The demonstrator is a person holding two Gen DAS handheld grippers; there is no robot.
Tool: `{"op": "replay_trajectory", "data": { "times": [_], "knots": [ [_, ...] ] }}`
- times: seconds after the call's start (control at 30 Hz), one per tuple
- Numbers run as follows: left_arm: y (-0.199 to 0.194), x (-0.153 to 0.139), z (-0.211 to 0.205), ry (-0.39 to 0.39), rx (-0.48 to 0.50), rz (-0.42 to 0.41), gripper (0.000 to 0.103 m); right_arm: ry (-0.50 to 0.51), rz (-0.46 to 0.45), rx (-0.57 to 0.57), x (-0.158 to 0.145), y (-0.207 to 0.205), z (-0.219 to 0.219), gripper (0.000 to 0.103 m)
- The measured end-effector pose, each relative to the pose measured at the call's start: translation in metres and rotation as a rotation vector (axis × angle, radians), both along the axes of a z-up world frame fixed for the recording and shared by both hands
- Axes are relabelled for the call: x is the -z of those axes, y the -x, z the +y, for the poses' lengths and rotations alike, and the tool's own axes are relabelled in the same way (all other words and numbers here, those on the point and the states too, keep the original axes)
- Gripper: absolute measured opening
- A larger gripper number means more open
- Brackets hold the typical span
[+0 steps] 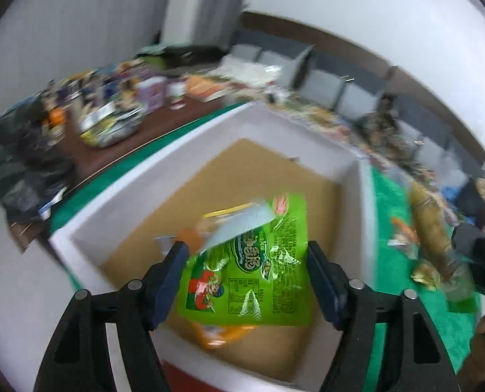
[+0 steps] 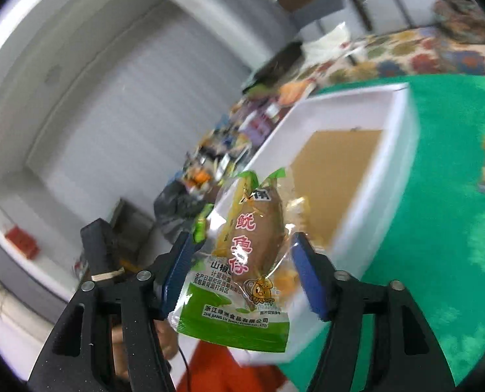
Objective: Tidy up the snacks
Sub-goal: 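Carry both packs into the white box and open both tools, then withdraw both tools from the box back over the cloth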
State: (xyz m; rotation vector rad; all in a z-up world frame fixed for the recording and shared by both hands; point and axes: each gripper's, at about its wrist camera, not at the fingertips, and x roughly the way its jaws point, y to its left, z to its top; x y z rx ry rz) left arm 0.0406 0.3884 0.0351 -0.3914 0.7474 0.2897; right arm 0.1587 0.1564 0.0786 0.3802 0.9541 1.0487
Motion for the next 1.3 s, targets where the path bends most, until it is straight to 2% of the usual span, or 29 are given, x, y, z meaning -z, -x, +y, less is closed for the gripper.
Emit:
{"op": "replay_trajectory", "data": {
  "times": [0.07, 0.13, 0.2, 0.27, 0.37, 0.43, 0.5, 0.6, 0.7, 0.77, 0.9, 1.07, 1.3],
  "knots": [
    [0.004, 0.012, 0.015, 0.01, -0.045, 0.039, 0.081, 0.045, 0.098, -0.03, 0.018, -0.004, 0.028, 0.074],
    [0.005, 0.02, 0.017, 0.001, -0.066, 0.056, 0.081, 0.078, 0.192, -0.033, 0.039, -0.01, 0.038, 0.074],
    [0.009, 0.019, 0.009, -0.012, -0.063, 0.049, 0.082, 0.07, 0.191, 0.001, 0.047, -0.012, 0.024, 0.074],
    [0.01, 0.016, -0.009, -0.014, -0.031, 0.025, 0.084, 0.082, 0.147, 0.048, 0.049, -0.005, -0.004, 0.075],
    [-0.001, 0.005, -0.055, 0.002, 0.084, -0.033, 0.092, 0.183, 0.029, 0.171, 0.06, 0.003, -0.066, 0.075],
    [-0.009, -0.002, -0.088, 0.029, 0.164, -0.066, 0.102, 0.328, -0.077, 0.299, 0.075, 0.014, -0.123, 0.075],
    [-0.021, -0.003, -0.132, 0.067, 0.262, -0.091, 0.103, 0.473, -0.135, 0.438, 0.093, 0.025, -0.186, 0.075],
    [-0.052, 0.017, -0.209, 0.1, 0.42, -0.023, 0.103, 0.635, -0.155, 0.606, 0.114, 0.039, -0.268, 0.075],
    [-0.075, 0.055, -0.274, 0.061, 0.514, 0.064, 0.103, 0.784, -0.169, 0.746, 0.126, 0.05, -0.333, 0.075],
    [-0.091, 0.086, -0.312, 0.016, 0.565, 0.132, 0.103, 0.838, -0.15, 0.803, 0.133, 0.051, -0.369, 0.075],
    [-0.115, 0.121, -0.353, -0.071, 0.592, 0.201, 0.102, 0.849, -0.081, 0.882, 0.149, 0.044, -0.411, 0.075],
    [-0.129, 0.135, -0.373, -0.191, 0.578, 0.199, 0.102, 0.845, -0.052, 0.914, 0.154, 0.028, -0.431, 0.075],
    [-0.135, 0.14, -0.365, -0.206, 0.562, 0.165, 0.103, 0.813, -0.049, 0.946, 0.154, 0.034, -0.435, 0.08]
  ]
}}
